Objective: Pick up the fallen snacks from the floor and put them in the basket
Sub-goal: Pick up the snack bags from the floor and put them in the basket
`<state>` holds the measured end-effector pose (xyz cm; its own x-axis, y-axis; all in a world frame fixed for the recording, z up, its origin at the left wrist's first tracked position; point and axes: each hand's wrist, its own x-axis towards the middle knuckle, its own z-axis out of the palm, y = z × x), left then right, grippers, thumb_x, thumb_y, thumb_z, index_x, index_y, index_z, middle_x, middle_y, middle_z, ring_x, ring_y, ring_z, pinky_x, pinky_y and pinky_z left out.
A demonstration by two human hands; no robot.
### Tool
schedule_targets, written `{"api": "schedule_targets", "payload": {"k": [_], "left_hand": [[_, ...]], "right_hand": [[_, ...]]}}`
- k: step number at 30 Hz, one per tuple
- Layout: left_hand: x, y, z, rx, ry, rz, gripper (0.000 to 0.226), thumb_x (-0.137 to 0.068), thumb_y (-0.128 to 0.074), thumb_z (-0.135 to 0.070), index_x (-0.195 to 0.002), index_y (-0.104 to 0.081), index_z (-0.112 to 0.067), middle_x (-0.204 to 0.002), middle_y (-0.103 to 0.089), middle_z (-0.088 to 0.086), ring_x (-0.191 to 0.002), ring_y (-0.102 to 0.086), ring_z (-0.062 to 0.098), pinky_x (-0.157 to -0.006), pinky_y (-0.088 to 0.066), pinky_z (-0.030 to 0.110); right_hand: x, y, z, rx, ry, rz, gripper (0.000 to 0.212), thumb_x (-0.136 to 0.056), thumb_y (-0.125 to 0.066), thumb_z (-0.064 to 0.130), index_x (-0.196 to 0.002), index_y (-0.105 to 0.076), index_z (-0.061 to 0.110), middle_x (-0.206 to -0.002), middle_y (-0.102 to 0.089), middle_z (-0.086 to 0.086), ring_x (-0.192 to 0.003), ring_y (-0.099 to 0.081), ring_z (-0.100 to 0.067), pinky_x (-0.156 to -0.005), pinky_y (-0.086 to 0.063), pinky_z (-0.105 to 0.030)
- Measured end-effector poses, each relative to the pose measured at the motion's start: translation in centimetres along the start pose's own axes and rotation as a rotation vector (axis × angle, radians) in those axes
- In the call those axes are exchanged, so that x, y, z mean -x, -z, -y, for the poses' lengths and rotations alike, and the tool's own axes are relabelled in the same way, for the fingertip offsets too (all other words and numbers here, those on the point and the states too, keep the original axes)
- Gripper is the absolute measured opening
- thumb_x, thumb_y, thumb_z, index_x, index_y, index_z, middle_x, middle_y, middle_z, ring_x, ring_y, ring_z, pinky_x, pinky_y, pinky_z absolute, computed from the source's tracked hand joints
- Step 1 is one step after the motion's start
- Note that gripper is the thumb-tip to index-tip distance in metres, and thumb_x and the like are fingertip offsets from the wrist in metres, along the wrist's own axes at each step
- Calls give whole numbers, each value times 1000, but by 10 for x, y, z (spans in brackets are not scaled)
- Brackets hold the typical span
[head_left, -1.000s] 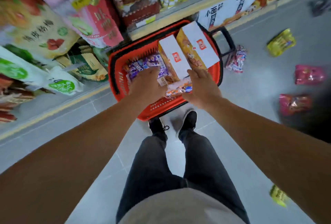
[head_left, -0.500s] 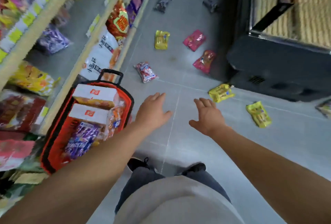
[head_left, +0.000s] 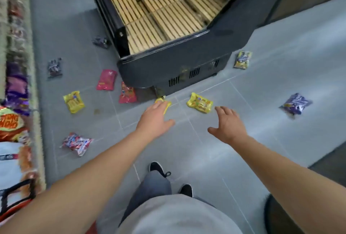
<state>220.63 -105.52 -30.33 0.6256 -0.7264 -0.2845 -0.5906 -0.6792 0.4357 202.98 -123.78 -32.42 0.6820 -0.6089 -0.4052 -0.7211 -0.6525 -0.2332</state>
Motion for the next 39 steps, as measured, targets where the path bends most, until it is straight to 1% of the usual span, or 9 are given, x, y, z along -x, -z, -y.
{"api": "schedule_targets", "payload": {"k": [4, 8, 15, 19, 23, 29, 34, 35, 39], "left_hand": [[-73, -6, -64, -62, -155, 63, 78, -88, -64, -42, -153, -30, -16, -160, -28, 5, -146, -26, 22, -118, -22, 32], [-153, -10, -127, -58, -303, 110, 74, -89, -62, -42, -151, -33, -16, -156, -34, 2, -144, -29, 22, -116, -28, 34], [-295, -14, -246, -120, -546, 257, 79, -88, -61, -45, -154, -28, -17, -160, -27, 3, -147, -25, 20, -119, -23, 34], [-348, -30, -314, -161, -678, 343, 78, -89, -61, -46, -153, -28, -16, -159, -30, 4, -145, -29, 21, -116, -25, 32], [-383, -56, -378, -214, -775, 398, 76, -92, -60, -44, -154, -27, -14, -160, -28, 4, -146, -28, 21, -115, -23, 30], [-434, -122, -491, -236, -804, 455, 75, -91, -62, -41, -153, -30, -12, -158, -31, 6, -144, -32, 21, -114, -24, 29], [-467, -168, -580, -197, -717, 486, 71, -90, -63, -38, -151, -35, -14, -155, -39, 5, -142, -36, 21, -114, -27, 28], [-477, -183, -607, -189, -700, 488, 71, -90, -63, -38, -151, -36, -14, -154, -40, 5, -142, -36, 21, -115, -27, 29], [-506, -211, -657, -237, -695, 509, 70, -90, -63, -38, -150, -36, -16, -155, -38, 4, -143, -35, 19, -114, -27, 28]], "right_hand": [[-19, 30, -55, -105, -154, -77, 86, -86, -67, 46, -155, -27, 16, -159, -29, -5, -147, -21, -29, -116, -29, -39], [-50, 60, -106, -171, -292, -158, 85, -87, -67, 45, -155, -27, 14, -160, -28, -6, -147, -21, -29, -119, -23, -37], [-111, 119, -180, -293, -584, -282, 84, -87, -68, 45, -154, -29, 12, -160, -30, -8, -147, -25, -28, -119, -21, -35], [-126, 136, -221, -387, -728, -320, 86, -86, -69, 44, -154, -30, 10, -160, -30, -9, -147, -27, -28, -120, -23, -37], [-138, 144, -271, -443, -833, -326, 86, -86, -68, 46, -154, -30, 9, -159, -32, -10, -146, -28, -29, -120, -25, -39], [-171, 158, -387, -534, -903, -338, 87, -85, -69, 45, -154, -31, 7, -158, -33, -11, -146, -29, -29, -120, -24, -38], [-192, 185, -483, -619, -913, -309, 83, -85, -71, 40, -151, -35, 8, -153, -39, -11, -141, -36, -29, -115, -29, -36], [-198, 195, -514, -621, -909, -288, 82, -85, -71, 39, -151, -35, 9, -151, -41, -10, -140, -37, -28, -114, -29, -35], [-216, 216, -578, -621, -887, -252, 80, -84, -71, 38, -151, -36, 11, -151, -41, -8, -140, -37, -26, -114, -29, -33]]}}
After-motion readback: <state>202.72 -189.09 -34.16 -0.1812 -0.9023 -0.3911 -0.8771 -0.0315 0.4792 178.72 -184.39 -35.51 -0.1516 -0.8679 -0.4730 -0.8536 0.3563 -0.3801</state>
